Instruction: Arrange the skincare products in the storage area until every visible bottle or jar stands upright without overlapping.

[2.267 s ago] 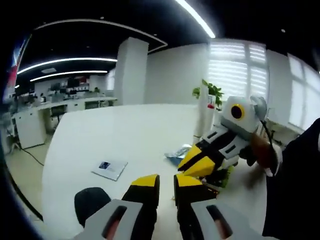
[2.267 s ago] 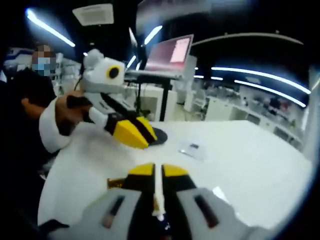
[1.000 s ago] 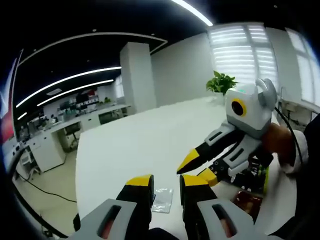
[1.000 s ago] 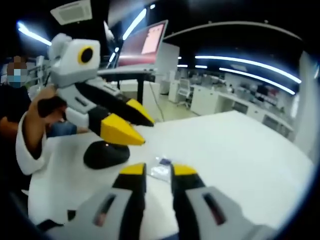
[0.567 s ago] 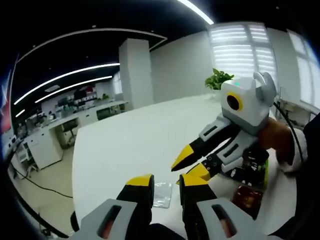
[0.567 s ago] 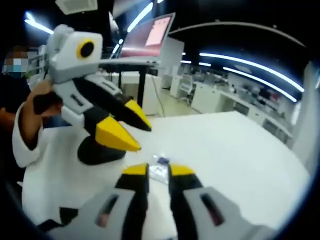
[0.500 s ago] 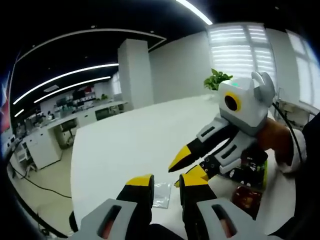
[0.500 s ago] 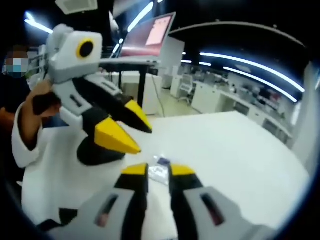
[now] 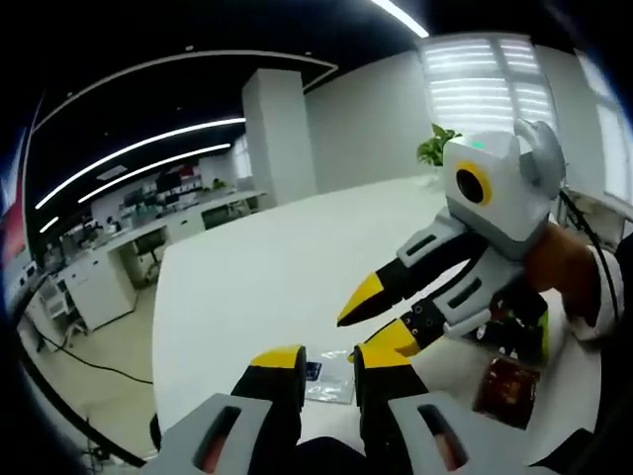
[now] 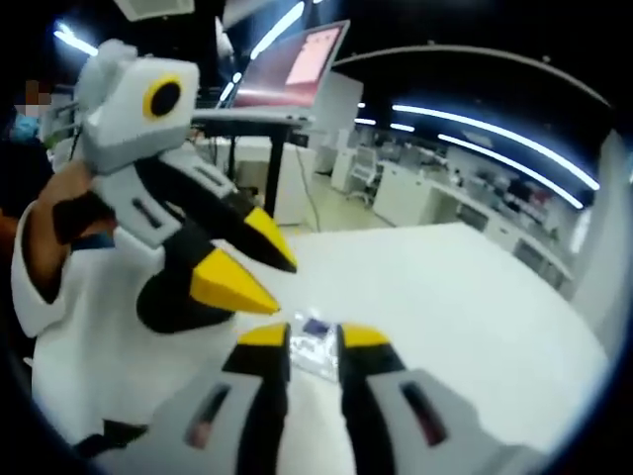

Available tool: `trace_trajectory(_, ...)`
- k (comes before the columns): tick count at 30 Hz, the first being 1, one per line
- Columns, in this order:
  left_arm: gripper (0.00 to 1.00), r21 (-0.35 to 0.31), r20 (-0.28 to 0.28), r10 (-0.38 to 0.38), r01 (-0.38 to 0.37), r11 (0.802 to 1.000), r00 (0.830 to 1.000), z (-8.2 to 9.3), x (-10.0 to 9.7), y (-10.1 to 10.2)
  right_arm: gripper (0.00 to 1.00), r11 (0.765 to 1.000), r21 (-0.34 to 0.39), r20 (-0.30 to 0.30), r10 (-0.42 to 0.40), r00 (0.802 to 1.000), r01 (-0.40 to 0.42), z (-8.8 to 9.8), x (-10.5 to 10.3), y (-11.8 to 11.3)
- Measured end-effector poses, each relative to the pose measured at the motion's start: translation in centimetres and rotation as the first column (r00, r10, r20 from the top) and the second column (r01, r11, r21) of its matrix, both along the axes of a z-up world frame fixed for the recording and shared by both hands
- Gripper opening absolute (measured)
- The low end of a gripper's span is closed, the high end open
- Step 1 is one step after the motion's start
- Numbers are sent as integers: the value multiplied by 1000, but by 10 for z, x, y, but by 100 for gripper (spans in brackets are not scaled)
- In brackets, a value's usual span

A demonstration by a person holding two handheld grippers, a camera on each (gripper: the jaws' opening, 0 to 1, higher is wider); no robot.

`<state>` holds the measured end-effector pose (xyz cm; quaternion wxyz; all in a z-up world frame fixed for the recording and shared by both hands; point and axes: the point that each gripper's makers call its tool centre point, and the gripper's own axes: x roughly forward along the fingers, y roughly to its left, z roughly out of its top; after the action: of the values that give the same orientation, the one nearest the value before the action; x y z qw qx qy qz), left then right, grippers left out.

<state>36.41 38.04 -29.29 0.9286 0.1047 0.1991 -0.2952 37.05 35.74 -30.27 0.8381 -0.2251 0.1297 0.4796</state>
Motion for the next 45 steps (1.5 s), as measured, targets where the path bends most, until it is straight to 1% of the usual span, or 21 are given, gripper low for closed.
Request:
trace_trajectory(2, 19, 73, 25, 76, -77, 994, 997, -3, 7, 13, 19, 1000, -13, -11, 4, 1000, -4, -3, 0, 1)
trace_trajectory(5, 19, 201, 23, 103, -105, 974, 994, -14, 6, 20, 20, 1000, -22, -20, -6, 1000, 5, -6, 0, 2)
trace_trajectory(6, 19, 219, 22, 110, -112, 969, 994, -16, 6, 21, 20, 1000, -29, -22, -9, 1000, 8, -8, 1, 2)
trace_trajectory(10, 18, 217, 22, 118, -120, 969, 993, -16, 5, 24, 23, 999, -47, -48, -21, 999, 19, -18, 5, 1)
trace_trajectory(11, 17, 247, 34, 116, -121, 961, 993, -16, 9, 28, 24, 998, -54, -57, -27, 998, 24, -21, 6, 0)
trace_trajectory(13, 17, 293, 47, 147, -154, 944, 988, -18, 7, 35, 24, 998, -57, -62, -38, 997, 35, -23, 9, -2)
trace_trajectory(14, 16, 296, 50, 151, -159, 942, 987, -19, 6, 34, 24, 998, -48, -64, -44, 997, 41, -23, 13, -2)
trace_trajectory(16, 15, 281, 52, 149, -157, 947, 988, -18, 6, 38, 25, 998, -43, -72, -53, 996, 50, -26, 13, -2)
trace_trajectory(18, 14, 219, 55, 148, -156, 963, 987, -17, 8, 30, 26, 997, -42, -89, -61, 994, 58, -29, 12, -4)
trace_trajectory(19, 13, 195, 45, 161, -167, 967, 986, -17, 12, 31, 27, 998, -38, -95, -62, 994, 59, -29, 11, -4)
trace_trajectory(22, 11, 199, 44, 182, -187, 962, 982, -21, 17, 37, 28, 999, -9, -126, -48, 991, 47, -31, 4, 2)
trace_trajectory(25, 1, 190, 41, 183, -187, 964, 982, -25, 20, 36, 30, 998, -22, -117, -54, 992, 52, -33, 2, 2)
trace_trajectory(29, 0, 168, 43, 168, -173, 970, 985, -27, 27, 27, 32, 998, -19, -130, -69, 989, 67, -38, 2, 0)
trace_trajectory(31, 0, 129, 14, 166, -166, 978, 986, -31, 28, 21, 32, 997, -17, -129, -76, 989, 74, -39, 2, -1)
trace_trajectory(32, 0, 124, 5, 165, -165, 979, 986, -33, 29, 20, 31, 997, -8, -132, -80, 988, 80, -40, 3, -2)
trace_trajectory(33, 0, 125, -1, 166, -165, 978, 986, -36, 31, 20, 31, 996, 3, -134, -87, 987, 88, -40, 4, -3)
trace_trajectory(35, 0, 172, -17, 195, -189, 967, 981, -43, 33, 28, 32, 995, 9, -152, -99, 983, 102, -43, 6, -5)
trace_trajectory(39, 0, 162, -9, 204, -200, 966, 979, -44, 37, 29, 32, 993, 26, -172, -106, 979, 112, -42, 9, -7)
trace_trajectory(42, 0, 197, -14, 209, -202, 959, 978, -52, 38, 33, 33, 994, 31, -178, -101, 979, 109, -40, 6, -5)
trace_trajectory(44, 0, 187, -21, 204, -196, 963, 979, -53, 38, 32, 33, 994, 35, -178, -96, 979, 104, -39, 4, -3)
trace_trajectory(45, 0, 159, -30, 200, -193, 968, 979, -52, 38, 29, 34, 994, 38, -177, -98, 979, 107, -40, 5, -3)
